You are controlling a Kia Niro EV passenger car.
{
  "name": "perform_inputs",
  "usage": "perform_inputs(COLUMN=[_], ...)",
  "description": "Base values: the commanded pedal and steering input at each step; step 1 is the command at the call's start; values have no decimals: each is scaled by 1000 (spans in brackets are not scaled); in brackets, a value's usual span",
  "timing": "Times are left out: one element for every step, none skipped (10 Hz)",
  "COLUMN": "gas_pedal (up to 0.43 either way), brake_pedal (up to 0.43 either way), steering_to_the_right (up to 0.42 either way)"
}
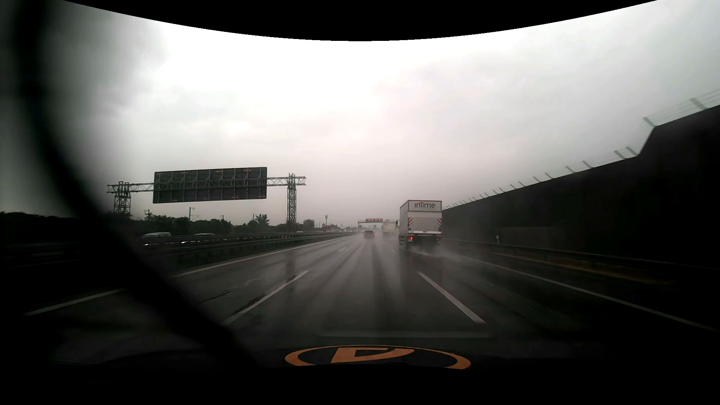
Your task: Follow the waypoints while adhering to traffic rules and regulations
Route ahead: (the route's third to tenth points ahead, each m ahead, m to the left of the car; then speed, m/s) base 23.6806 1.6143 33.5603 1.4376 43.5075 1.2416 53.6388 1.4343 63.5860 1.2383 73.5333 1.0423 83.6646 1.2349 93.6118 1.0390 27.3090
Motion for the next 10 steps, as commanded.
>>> perform_inputs(gas_pedal=[220, 220, 220, 220, 220, 220, 220, 220, 220, 228], brake_pedal=[0, 0, 0, 0, 0, 0, 0, 0, 0, 0], steering_to_the_right=[-3, -3, -3, -3, -3, -2, -2, -2, -2, -2])
